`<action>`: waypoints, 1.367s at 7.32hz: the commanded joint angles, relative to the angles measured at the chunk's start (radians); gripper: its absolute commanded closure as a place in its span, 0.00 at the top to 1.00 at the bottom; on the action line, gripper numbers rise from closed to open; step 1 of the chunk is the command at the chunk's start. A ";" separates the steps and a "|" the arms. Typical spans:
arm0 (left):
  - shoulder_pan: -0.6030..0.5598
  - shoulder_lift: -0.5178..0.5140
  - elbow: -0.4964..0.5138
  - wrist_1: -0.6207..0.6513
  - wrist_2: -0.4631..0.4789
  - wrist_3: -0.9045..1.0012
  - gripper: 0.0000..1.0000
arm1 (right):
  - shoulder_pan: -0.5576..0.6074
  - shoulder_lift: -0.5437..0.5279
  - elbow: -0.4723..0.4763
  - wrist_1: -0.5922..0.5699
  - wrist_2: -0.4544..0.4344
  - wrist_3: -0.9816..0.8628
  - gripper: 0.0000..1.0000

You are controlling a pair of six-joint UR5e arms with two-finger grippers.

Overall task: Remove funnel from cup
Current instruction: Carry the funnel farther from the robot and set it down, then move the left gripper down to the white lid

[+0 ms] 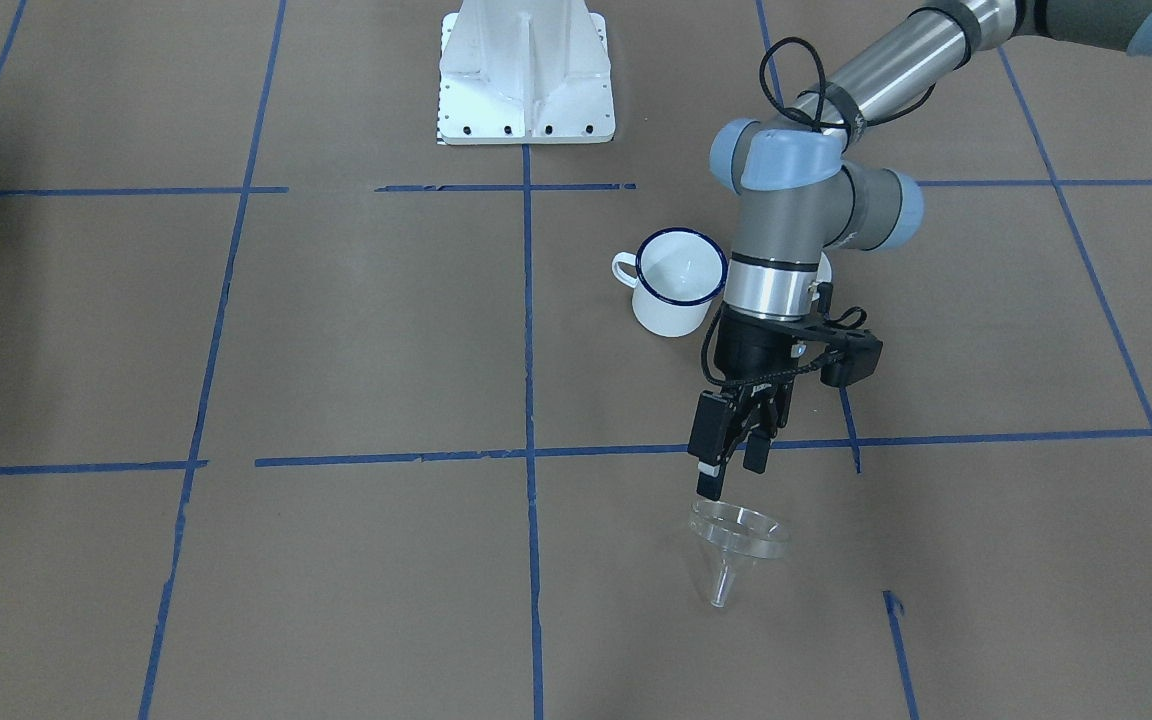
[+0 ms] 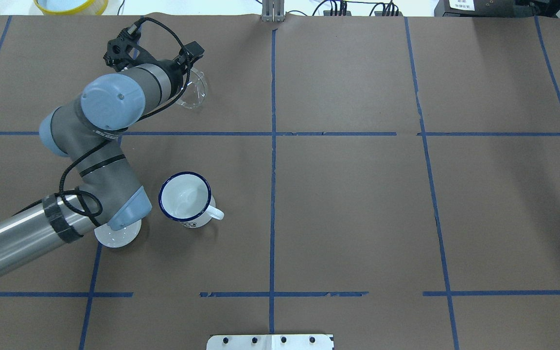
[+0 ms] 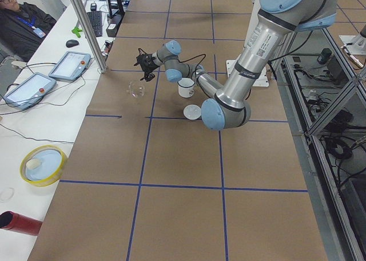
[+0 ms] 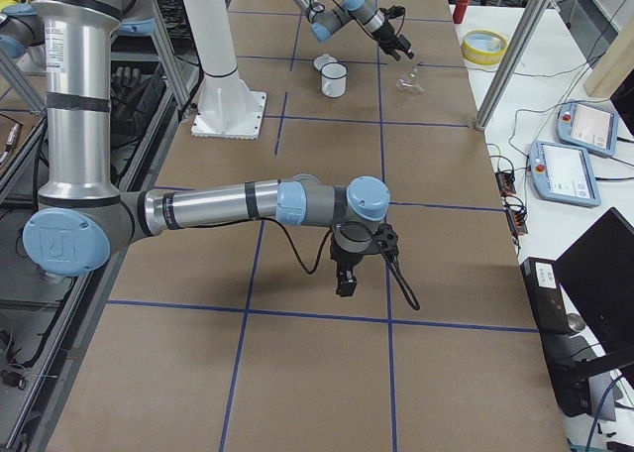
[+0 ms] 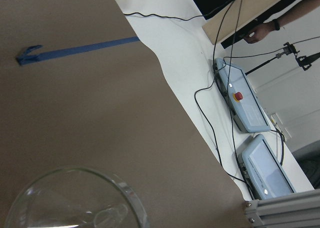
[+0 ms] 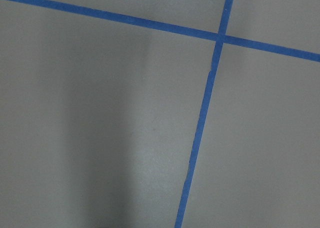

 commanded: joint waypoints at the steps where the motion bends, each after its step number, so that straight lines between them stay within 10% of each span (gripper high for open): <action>1: -0.045 0.104 -0.303 0.272 -0.217 0.284 1.00 | 0.000 0.000 0.000 0.000 0.000 0.000 1.00; 5: -0.160 0.539 -0.664 0.341 -0.488 0.844 1.00 | 0.000 0.000 0.000 0.000 0.000 0.000 1.00; 10: 0.088 0.548 -0.469 0.302 -0.476 0.772 1.00 | 0.000 0.000 0.000 0.000 0.000 0.000 1.00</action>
